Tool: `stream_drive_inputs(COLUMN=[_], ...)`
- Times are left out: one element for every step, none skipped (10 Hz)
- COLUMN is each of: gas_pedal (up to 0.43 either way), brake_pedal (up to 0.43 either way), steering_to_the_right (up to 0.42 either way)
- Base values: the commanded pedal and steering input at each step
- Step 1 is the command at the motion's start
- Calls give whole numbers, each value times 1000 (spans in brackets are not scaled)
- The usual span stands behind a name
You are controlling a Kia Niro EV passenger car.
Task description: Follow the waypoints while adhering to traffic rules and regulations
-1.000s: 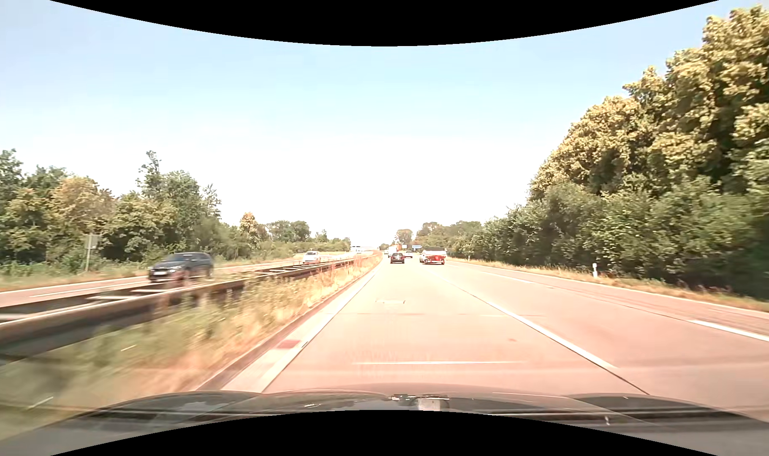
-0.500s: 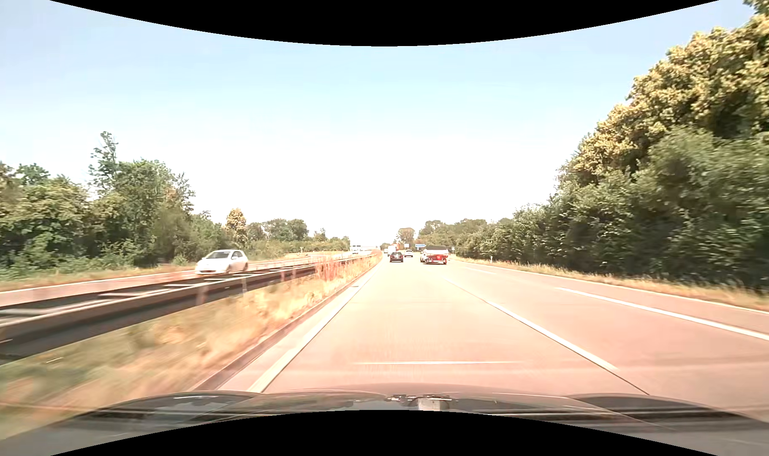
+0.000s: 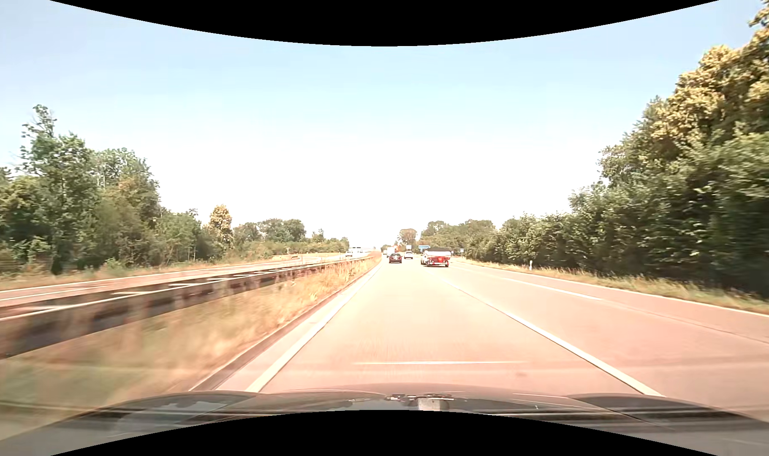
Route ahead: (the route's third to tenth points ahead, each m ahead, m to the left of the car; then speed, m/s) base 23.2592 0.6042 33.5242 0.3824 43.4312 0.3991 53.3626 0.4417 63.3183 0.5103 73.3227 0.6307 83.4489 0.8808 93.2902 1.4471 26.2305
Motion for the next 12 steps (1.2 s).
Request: stream_drive_inputs(gas_pedal=[209, 209, 209, 209, 220, 220, 228, 228, 240, 240, 240, 240], brake_pedal=[0, 0, 0, 0, 0, 0, 0, 0, 0, 0, 0, 0], steering_to_the_right=[-1, -1, -1, -1, -1, -1, -1, -1, -1, -1, -2, -1])
